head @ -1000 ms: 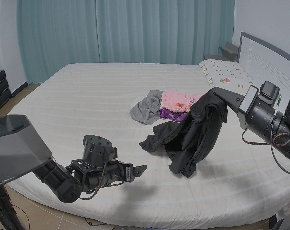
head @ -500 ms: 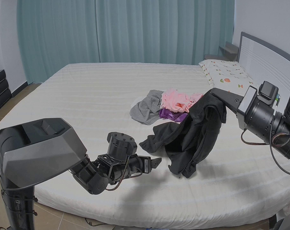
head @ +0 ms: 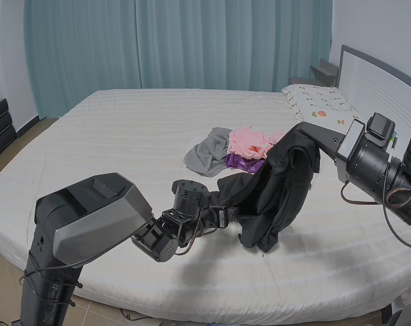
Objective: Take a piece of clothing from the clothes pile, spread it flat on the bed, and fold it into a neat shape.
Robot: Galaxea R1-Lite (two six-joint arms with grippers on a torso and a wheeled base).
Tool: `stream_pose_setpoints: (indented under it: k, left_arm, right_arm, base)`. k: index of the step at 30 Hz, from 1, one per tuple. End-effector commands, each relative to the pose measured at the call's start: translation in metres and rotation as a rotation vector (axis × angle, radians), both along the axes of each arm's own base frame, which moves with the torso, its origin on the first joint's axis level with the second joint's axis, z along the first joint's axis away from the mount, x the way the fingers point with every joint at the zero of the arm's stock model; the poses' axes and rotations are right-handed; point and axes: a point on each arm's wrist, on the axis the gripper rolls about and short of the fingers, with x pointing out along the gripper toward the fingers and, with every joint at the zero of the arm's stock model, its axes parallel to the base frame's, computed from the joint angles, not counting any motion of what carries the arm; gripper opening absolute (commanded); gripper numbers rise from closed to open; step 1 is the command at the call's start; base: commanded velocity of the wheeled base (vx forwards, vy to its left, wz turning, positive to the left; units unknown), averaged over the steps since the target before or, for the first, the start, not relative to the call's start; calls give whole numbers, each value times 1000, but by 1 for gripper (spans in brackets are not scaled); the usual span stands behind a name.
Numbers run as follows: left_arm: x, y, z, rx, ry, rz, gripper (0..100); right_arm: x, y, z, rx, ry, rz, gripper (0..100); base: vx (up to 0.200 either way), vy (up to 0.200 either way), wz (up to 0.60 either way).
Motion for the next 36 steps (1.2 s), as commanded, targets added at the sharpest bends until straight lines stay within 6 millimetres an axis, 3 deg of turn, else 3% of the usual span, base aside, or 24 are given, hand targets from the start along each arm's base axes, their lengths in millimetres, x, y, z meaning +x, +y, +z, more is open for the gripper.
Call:
stream_pose_setpoints:
  k: [1,4,12,13,21,24,31,36]
  left_arm:
    - [31,-6,-30,18,-28,87,100]
    - [43,-1,-41,54,-10,130,100]
    - [61,3,-46,80,-14,187,100]
    - [61,3,-45,79,-16,187,0]
    - [64,2,-40,70,-31,190,0]
    - [65,15,-26,67,-56,255,0]
    - [40,51,38,-48,-42,344,0]
    - [3,79,109,-194,-71,403,0]
  right_arm:
    - [0,1,0,1,-1,1,0]
    - [1,0,0,2,-2,-5,0]
    - [4,-7,9,22,-30,-33,0]
    - [4,-7,9,22,-30,-34,0]
    - [13,-11,-1,3,6,-66,0]
    - [31,-20,-14,-19,52,-107,0]
    - [59,-33,-34,-52,120,-169,0]
    - [89,-32,-37,-34,85,-229,0]
  base:
    - [0,0,0]
    - [0,0,0]
    - [0,0,0]
    - [0,0,0]
    - [0,0,0]
    - [0,0,0]
    - [0,0,0]
    - [0,0,0]
